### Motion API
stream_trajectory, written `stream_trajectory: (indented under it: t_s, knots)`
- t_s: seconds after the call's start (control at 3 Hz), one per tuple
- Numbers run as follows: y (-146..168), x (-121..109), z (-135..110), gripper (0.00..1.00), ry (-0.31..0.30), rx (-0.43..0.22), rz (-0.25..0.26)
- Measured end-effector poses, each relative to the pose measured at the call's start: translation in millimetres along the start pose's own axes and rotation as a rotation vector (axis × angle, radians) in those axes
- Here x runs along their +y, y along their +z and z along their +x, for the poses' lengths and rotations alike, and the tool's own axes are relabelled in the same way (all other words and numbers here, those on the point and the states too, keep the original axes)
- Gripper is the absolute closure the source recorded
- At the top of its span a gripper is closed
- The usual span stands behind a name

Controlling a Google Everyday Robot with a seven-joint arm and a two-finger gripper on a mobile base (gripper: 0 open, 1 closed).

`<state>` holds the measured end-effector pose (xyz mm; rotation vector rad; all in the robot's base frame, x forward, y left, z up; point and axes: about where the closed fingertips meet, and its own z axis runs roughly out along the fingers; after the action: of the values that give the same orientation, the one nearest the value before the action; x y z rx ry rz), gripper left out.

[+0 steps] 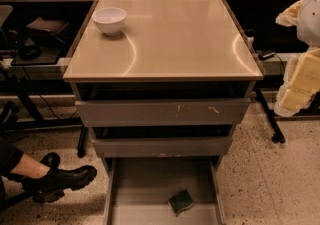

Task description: Pick sponge from bottom drawer and place on counter

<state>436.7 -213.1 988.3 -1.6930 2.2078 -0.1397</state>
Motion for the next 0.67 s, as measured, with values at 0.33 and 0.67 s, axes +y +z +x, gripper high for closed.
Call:
stream_trajectory:
  t_s: [0.33, 0.67]
  knots:
    - [0, 0, 0, 0.0, 0.0, 0.0, 0.0]
    - [20, 5, 4, 0.0, 0.022, -0.026, -0.03]
